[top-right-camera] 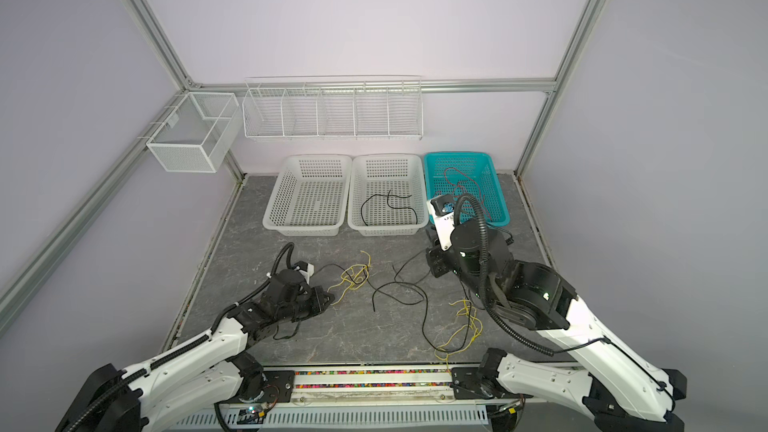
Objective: Untangle the cables
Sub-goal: 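Bring the right gripper back to the yellow wires at the left gripper, then grasp a wire next to the left gripper with the right gripper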
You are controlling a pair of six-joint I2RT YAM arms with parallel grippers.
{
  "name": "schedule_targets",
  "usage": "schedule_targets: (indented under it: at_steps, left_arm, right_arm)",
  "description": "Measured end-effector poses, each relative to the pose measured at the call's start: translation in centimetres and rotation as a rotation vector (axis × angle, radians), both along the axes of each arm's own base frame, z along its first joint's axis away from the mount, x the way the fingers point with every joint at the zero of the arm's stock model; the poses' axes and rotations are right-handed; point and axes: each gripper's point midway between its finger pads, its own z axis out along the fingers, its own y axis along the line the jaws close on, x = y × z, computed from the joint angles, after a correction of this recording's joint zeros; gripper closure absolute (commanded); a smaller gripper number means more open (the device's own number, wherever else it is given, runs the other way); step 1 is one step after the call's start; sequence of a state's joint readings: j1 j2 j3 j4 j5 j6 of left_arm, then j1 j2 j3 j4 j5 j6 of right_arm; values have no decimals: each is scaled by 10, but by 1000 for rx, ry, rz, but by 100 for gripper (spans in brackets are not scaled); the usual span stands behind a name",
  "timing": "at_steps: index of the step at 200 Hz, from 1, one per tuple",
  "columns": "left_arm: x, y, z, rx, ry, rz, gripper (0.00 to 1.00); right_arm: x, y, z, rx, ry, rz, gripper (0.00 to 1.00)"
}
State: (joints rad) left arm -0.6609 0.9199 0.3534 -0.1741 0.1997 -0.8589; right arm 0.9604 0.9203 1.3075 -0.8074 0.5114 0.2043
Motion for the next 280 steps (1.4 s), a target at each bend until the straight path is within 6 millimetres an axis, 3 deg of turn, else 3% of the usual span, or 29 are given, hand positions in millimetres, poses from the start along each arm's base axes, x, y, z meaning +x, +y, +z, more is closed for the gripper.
schedule_targets:
  at_steps: [37, 69, 113, 141, 196, 239, 280]
  left_arm:
    - [1, -7, 26, -55, -37, -24, 100]
    - [-4, -12, 26, -66, -9, -53, 100]
    - [-4, -19, 37, -94, -9, -81, 100]
    - [-6, -19, 44, -110, -23, -87, 100]
    - [-8, -18, 48, -118, -31, -89, 100]
    - [-9, -19, 48, -120, -26, -94, 100]
    - [-10, -19, 50, -119, -24, -96, 100]
  right_arm:
    - [-2, 13, -56, -4, 132, 13, 69]
    - [-6, 50, -84, 68, 228, 116, 59]
    - [0, 109, -117, 200, 368, 198, 59]
    - [5, 127, -148, 228, 461, 172, 59]
    - [-7, 159, -172, 286, 529, 263, 55]
    - [-35, 193, -195, 126, 499, 386, 56]
    - [-21, 187, -218, 13, 449, 332, 57]
